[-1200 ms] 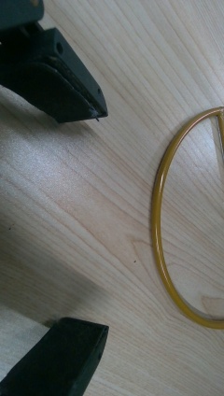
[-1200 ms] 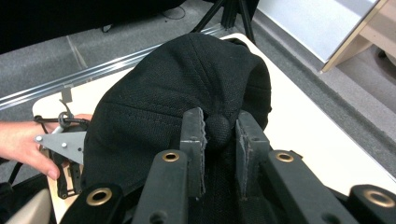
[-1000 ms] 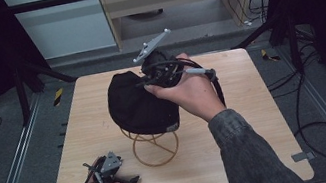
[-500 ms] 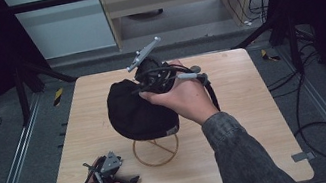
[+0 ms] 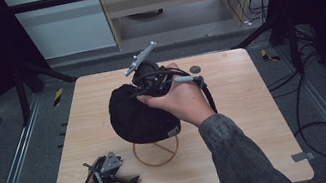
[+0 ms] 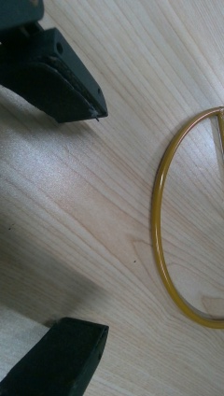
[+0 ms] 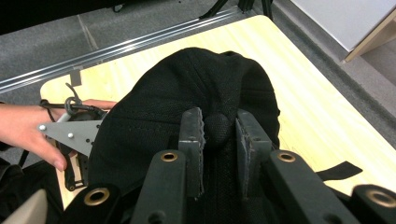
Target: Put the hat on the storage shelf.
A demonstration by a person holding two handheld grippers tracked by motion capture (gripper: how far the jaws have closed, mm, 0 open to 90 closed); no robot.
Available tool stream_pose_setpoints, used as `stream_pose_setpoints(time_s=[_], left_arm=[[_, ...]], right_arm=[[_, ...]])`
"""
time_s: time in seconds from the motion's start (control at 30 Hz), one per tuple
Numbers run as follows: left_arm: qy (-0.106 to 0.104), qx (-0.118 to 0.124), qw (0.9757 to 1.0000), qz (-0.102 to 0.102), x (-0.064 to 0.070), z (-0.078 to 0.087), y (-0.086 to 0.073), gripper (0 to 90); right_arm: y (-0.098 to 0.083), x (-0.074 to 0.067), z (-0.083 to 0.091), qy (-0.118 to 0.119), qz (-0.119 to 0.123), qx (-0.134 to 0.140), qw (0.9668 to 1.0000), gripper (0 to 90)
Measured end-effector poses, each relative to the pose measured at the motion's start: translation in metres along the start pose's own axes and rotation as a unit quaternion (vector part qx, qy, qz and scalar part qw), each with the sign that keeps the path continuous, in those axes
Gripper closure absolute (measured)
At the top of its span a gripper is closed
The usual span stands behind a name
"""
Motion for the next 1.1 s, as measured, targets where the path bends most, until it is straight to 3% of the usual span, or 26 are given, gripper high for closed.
stream_pose_setpoints(time_s=[0.73,1.1], left_arm=[[0.000,0.000,1.0000,0.000,0.0000,-0.0001,0.0000,0.0],[0.000,0.000,1.0000,0.000,0.0000,-0.0001,0.0000,0.0]], right_arm=[[-0.0017,-0.0039,-0.0019,-0.001,0.007,-0.003,1.0000,73.8],[-0.0044,-0.0030,-0.0004,-0.002,0.005,-0.003,1.0000,67.2]])
Point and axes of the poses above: each handheld gripper's, and its own axes: z roughly backward along the jaws, y roughly out of its top, x roughly to its right, the point moved 6 cm from there along -z, roughly forward along the jaws, and after that the axes turned 1 degree about z, right-handed, at the moved point
